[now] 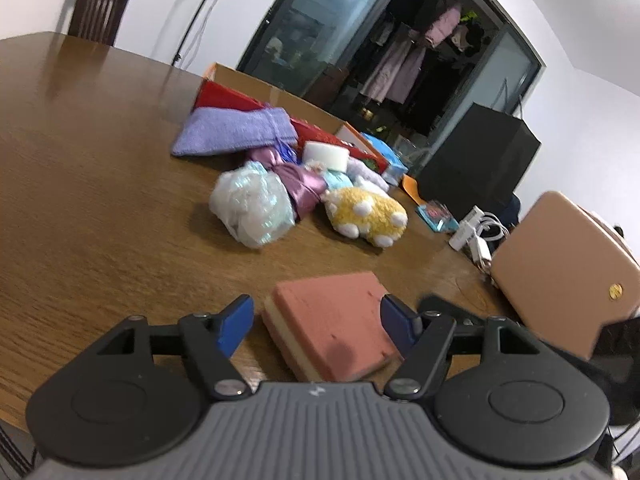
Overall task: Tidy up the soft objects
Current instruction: 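Carry the pink sponge into the cardboard box and open both grippers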
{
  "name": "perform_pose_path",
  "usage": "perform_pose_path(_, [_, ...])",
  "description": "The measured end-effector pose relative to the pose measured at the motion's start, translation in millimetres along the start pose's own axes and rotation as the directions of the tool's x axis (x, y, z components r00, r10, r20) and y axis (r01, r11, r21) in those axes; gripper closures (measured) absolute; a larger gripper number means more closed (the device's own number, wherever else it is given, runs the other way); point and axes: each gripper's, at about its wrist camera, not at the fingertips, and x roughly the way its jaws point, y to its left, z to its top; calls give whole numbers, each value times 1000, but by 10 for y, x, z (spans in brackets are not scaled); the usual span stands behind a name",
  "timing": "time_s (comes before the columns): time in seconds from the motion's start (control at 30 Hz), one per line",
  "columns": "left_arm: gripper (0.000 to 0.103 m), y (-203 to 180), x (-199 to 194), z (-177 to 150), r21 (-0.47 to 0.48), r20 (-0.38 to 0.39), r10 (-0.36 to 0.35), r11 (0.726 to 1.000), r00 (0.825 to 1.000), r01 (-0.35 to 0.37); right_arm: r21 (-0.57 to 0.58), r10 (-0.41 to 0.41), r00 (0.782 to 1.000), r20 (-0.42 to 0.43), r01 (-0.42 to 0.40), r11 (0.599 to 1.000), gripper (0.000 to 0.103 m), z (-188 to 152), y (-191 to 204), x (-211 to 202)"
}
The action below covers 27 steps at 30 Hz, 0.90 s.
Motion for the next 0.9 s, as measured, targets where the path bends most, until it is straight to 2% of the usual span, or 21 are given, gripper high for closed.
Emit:
perform_pose_path(0.03, [35, -8, 21, -13, 6, -6, -7, 1000, 1000, 7, 7, 8, 1000, -6, -8, 1000, 58, 21, -13, 49])
perform_pose_path(0.1, [54, 2, 69, -24, 12, -14, -10, 1000, 1000, 10, 15, 20, 1000, -16, -20, 1000, 58, 44, -33, 154])
perform_pose_path(0.17, [62, 82, 99, -5, -19, -12, 16, 1000, 1000, -16, 17, 2, 999, -39, -1, 1000, 59, 52, -54, 263])
perform_pose_path(0.23, [62, 199, 90, 42, -73, 2, 45, 996, 999, -45, 16, 23, 997, -74, -22, 1000, 72, 40, -36, 298])
perform_pose_path(0.27, [62, 234, 71, 54, -83, 10, 51, 995, 999, -50, 18, 41, 997, -69, -40, 999, 83, 27, -17, 277])
perform_pose_path(0.3, [62, 257, 49, 67, -87, 21, 55, 995, 998, -52, 15, 50, 997, -61, -49, 999, 83, 17, 16, 242])
perform_pose_path(0.43, [59, 241, 41, 68, -90, 19, 11, 996, 1000, -9, -7, 52, 998, -46, -52, 999, 83, 3, 109, 179])
perform_pose_path(0.6, [58, 202, 168, 33, -83, -14, 3, 997, 1000, -4, 34, 22, 998, -63, -20, 999, 83, -16, 17, 274])
perform_pose_path(0.8, [63, 213, 212, 97, -75, -15, 1, 997, 1000, -2, 85, 67, 995, -75, -60, 995, 82, -7, -83, 344])
perform_pose_path(0.83, [65, 216, 218, 120, -70, -13, -2, 998, 1000, 1, 90, 73, 994, -82, -66, 994, 81, 14, -90, 367])
perform_pose_path(0.9, [66, 214, 243, 195, -72, -3, -9, 997, 1000, 8, 110, 94, 992, -89, -84, 990, 67, 60, -109, 409])
